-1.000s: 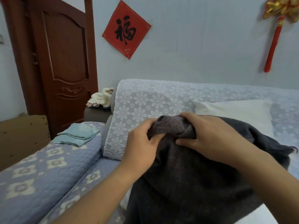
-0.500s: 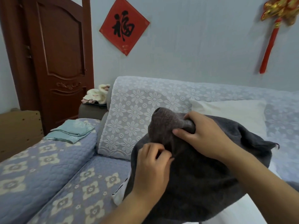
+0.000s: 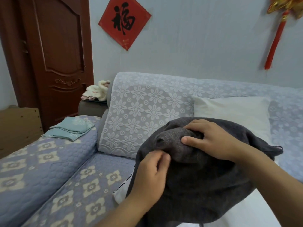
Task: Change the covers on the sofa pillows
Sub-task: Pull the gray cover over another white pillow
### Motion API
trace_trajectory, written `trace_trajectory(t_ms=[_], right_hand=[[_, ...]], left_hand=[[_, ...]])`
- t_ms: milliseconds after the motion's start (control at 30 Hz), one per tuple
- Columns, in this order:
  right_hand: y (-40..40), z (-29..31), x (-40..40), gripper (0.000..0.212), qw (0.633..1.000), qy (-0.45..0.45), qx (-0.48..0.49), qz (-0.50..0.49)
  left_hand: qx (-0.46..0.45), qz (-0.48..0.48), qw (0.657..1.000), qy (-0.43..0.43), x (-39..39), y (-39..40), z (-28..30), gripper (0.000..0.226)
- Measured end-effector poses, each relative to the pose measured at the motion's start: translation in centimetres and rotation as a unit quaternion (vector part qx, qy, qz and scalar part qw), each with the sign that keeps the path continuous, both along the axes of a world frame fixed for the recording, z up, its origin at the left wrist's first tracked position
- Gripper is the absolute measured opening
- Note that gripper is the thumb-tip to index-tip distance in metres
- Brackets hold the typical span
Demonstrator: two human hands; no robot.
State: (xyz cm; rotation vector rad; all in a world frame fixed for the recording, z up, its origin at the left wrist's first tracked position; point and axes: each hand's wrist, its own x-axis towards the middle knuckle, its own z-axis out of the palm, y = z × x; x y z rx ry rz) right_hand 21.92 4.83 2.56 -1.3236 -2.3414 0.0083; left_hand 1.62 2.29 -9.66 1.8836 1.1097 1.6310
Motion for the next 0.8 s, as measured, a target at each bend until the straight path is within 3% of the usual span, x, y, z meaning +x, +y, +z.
trace_trajectory(t_ms=[33,100,133,167,233,333,400,467,567,633,733,800], right_hand=[[0.0,0.1,-0.3,0.052,1.000,0.003,0.004,0.004],[-0.1,0.0,-1.1,0.048,0.999,0.027,0.009,0.016],[-0.3,0.0,-1.5,0.048,0.999,0.046,0.002,0.025],[-0.5,0.0,-1.8,0.047,0.998,0.060,-0.009,0.030],[-0.8,0.3,-2.1,0.041,0.996,0.075,-0.024,0.040],[-1.6,0.9,-2.2,0.012,0.991,0.098,-0.047,0.082],[-2.2,1.3,-2.2,0.022,0.981,0.120,-0.104,0.112],[-2.8,1.6,-2.4,0.005,0.974,0.134,-0.139,0.118],[-3.1,2.0,-2.8,0.032,0.974,0.124,-0.165,0.094],[-3.4,2.1,-3.2,0.037,0.983,0.077,-0.146,0.082],[-3.5,2.3,-3.5,0.034,0.986,0.069,-0.134,0.076],[-3.3,2.3,-3.5,0.033,0.984,0.083,-0.138,0.077]], left_hand=[[-0.104,-0.039,0.979,-0.169,0.5,-0.5,1.2,0.035],[-0.276,-0.121,0.851,-0.429,1.5,-1.3,3.3,0.040],[-0.322,-0.144,0.801,-0.483,1.9,-1.6,3.9,0.041],[-0.343,-0.154,0.784,-0.494,2.2,-2.0,4.5,0.041],[-0.321,-0.141,0.817,-0.457,2.5,-2.6,4.7,0.039],[-0.263,-0.134,0.874,-0.386,3.0,-3.2,4.8,0.028],[-0.247,-0.136,0.885,-0.370,3.4,-3.7,4.8,0.023],[-0.225,-0.123,0.896,-0.361,3.6,-3.8,4.5,0.015],[-0.155,-0.081,0.937,-0.301,3.3,-4.0,4.5,0.013],[-0.120,-0.043,0.959,-0.252,3.1,-4.1,4.8,0.011],[-0.122,-0.033,0.954,-0.270,2.8,-4.3,5.2,0.008],[-0.160,-0.109,0.911,-0.363,2.6,-4.8,5.7,0.007]])
